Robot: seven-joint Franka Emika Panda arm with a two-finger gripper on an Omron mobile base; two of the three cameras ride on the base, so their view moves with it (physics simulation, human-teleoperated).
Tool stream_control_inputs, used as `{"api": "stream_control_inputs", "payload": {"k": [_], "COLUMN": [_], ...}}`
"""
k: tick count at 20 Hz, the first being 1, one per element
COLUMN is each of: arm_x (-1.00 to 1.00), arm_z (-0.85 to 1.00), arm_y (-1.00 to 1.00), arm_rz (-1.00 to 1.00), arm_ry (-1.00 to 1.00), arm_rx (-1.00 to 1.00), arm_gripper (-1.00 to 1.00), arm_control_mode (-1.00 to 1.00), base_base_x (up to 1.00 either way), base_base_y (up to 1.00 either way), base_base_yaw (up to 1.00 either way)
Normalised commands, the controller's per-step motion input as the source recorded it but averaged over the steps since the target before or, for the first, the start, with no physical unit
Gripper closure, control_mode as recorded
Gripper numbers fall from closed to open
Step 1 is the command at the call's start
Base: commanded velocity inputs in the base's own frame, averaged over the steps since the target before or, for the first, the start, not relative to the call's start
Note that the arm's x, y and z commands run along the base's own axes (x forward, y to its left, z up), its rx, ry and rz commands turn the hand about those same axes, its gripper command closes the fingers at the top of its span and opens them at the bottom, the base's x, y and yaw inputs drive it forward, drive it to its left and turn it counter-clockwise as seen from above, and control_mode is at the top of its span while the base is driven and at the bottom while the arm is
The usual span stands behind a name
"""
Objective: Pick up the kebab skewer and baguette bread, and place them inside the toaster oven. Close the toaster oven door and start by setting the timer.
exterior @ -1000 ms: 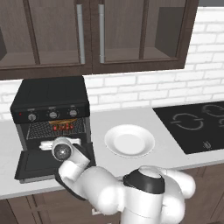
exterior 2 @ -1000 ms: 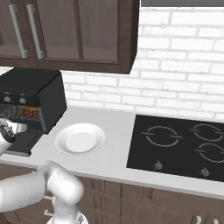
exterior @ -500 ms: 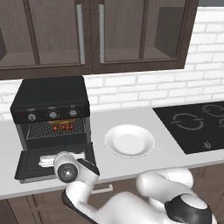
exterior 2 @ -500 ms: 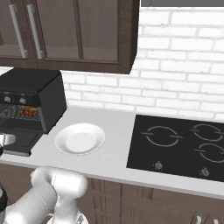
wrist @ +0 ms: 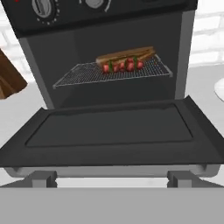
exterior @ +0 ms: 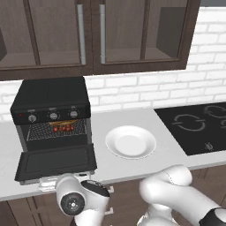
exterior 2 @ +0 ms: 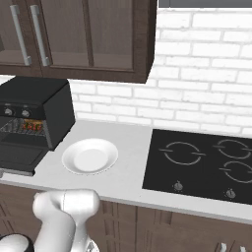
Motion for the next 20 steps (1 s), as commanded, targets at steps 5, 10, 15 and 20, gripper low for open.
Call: {"api": "stream_control_inputs", "payload": {"k": [5,10,15,20], "arm_x": [-0.25,-0.01,0.03,0.00], "arm_z": [-0.15,-0.29,-0.32,-0.13], "arm_y": [0.04,0.16,0.31,0.39], "arm_rz": [0.00,0.00,0.00,0.00], "arm_ry": [0.05,0.14,0.01,-0.02], "arm_rx": [0.00,0.00,-0.02,-0.02], "arm_gripper": [-1.00,-1.00,-1.00,-1.00], "arm_control_mode": [-1.00,-1.00,-1.00,-1.00], "base_base_x": [0.00,0.00,0.00,0.00], "base_base_y": [0.00,0.00,0.00,0.00], "base_base_yaw": [0.00,0.00,0.00,0.00]}}
